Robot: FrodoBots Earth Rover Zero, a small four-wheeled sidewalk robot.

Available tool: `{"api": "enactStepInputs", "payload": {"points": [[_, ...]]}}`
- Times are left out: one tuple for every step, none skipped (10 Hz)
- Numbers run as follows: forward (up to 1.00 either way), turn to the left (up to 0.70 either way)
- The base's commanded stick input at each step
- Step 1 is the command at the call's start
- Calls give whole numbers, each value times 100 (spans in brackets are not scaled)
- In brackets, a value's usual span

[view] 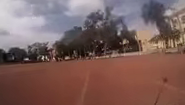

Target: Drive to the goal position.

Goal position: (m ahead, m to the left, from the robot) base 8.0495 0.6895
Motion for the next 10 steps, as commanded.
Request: {"api": "enactStepInputs", "payload": {"points": [[70, 0], [70, 0], [70, 0], [70, 0], [70, 0], [70, 0], [70, 0], [70, 0], [70, 0], [70, 0]]}}
